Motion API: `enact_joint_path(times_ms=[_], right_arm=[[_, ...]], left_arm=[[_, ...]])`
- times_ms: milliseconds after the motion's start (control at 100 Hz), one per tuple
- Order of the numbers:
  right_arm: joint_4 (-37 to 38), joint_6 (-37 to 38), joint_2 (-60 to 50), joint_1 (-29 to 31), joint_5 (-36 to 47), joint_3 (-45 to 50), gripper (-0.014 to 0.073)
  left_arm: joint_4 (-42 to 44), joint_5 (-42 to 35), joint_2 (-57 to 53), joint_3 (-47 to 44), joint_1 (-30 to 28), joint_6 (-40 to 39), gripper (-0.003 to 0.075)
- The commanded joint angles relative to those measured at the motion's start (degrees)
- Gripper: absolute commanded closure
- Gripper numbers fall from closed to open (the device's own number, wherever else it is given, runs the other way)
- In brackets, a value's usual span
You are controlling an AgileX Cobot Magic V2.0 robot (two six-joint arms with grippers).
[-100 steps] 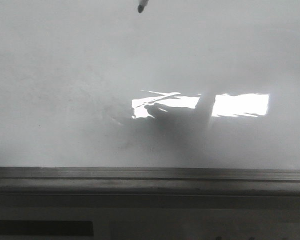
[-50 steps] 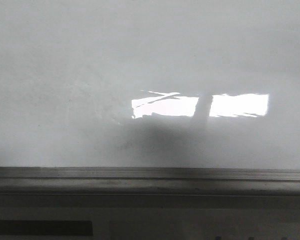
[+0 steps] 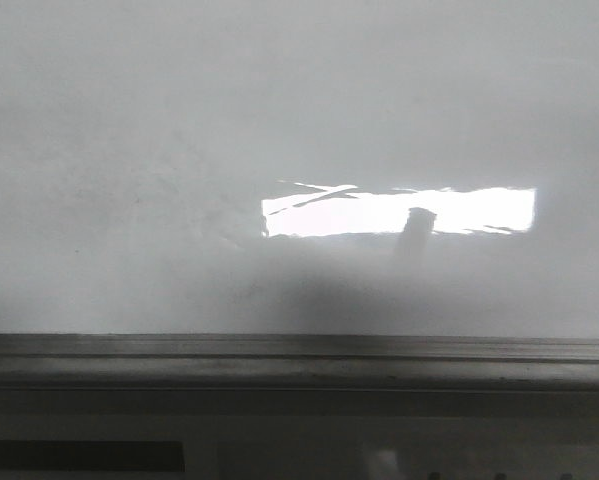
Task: Write number 6 on whiteboard
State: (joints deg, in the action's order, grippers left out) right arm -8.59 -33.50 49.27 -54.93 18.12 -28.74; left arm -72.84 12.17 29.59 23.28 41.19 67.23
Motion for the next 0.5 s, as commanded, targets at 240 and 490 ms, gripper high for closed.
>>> enact_joint_path(times_ms=[240, 490], right_arm=[[-6.5, -3.2, -2.1, 0.6, 12.5, 0.9, 0.0636], [-6.5, -3.6, -2.3, 0.7, 7.6, 0.9, 0.0636]], left_arm=[[-0.9, -1.1, 0.3, 1.6, -0.1, -0.4, 0.0741], [-0.9, -1.1, 0.3, 1.6, -0.1, -0.4, 0.0741]])
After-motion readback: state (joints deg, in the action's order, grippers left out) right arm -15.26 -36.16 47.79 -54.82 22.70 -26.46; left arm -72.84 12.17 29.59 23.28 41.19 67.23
